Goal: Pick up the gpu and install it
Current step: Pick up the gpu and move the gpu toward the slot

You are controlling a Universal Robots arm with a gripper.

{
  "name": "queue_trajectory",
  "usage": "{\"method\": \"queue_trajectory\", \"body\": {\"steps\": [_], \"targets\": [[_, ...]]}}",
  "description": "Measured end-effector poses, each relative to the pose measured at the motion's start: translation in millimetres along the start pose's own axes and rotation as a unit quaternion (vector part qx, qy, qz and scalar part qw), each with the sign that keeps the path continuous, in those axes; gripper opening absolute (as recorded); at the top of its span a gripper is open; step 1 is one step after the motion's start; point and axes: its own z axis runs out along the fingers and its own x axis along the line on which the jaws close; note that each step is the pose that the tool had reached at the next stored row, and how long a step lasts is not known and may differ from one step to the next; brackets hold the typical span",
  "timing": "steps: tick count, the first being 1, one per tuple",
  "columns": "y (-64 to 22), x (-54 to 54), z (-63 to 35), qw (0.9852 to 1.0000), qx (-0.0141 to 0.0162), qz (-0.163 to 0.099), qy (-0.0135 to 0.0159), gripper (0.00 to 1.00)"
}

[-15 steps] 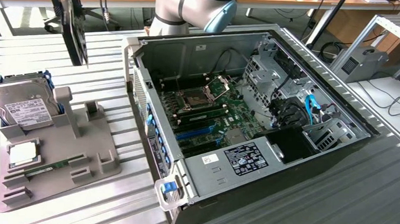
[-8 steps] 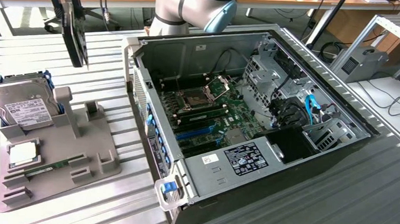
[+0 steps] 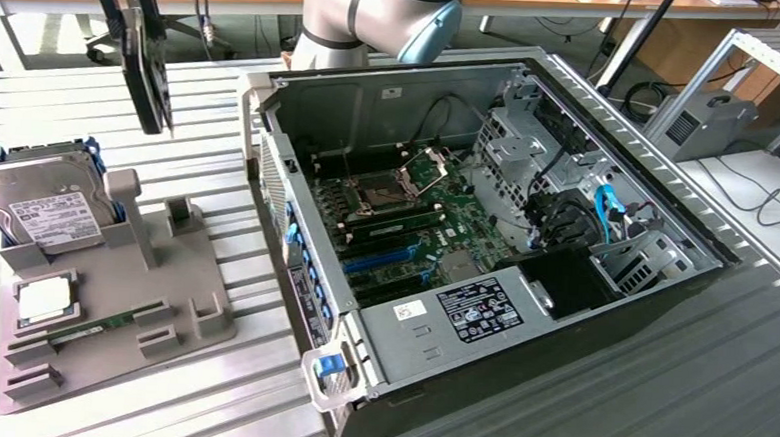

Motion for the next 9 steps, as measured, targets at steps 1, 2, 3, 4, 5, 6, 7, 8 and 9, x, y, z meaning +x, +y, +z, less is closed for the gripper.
{"method": "queue_trajectory", "body": {"steps": [1, 2, 3, 4, 5, 6, 7, 8, 9], "targets": [[0.0, 0.0, 0.3, 1.0000, 0.0000, 0.000, 0.0000, 0.26], [0.0, 0.1, 0.6, 1.0000, 0.0000, 0.000, 0.0000, 0.26], [0.0, 0.1, 0.9, 1.0000, 0.0000, 0.000, 0.0000, 0.26], [0.0, 0.1, 1.2, 1.0000, 0.0000, 0.000, 0.0000, 0.26], [0.0, 0.1, 1.5, 1.0000, 0.0000, 0.000, 0.0000, 0.26], [0.1, 0.2, 1.8, 1.0000, 0.0000, 0.000, 0.0000, 0.26], [0.1, 0.2, 2.1, 1.0000, 0.0000, 0.000, 0.0000, 0.26], [0.1, 0.2, 2.4, 1.0000, 0.0000, 0.000, 0.0000, 0.26], [0.1, 0.2, 2.6, 1.0000, 0.0000, 0.000, 0.0000, 0.26]]}}
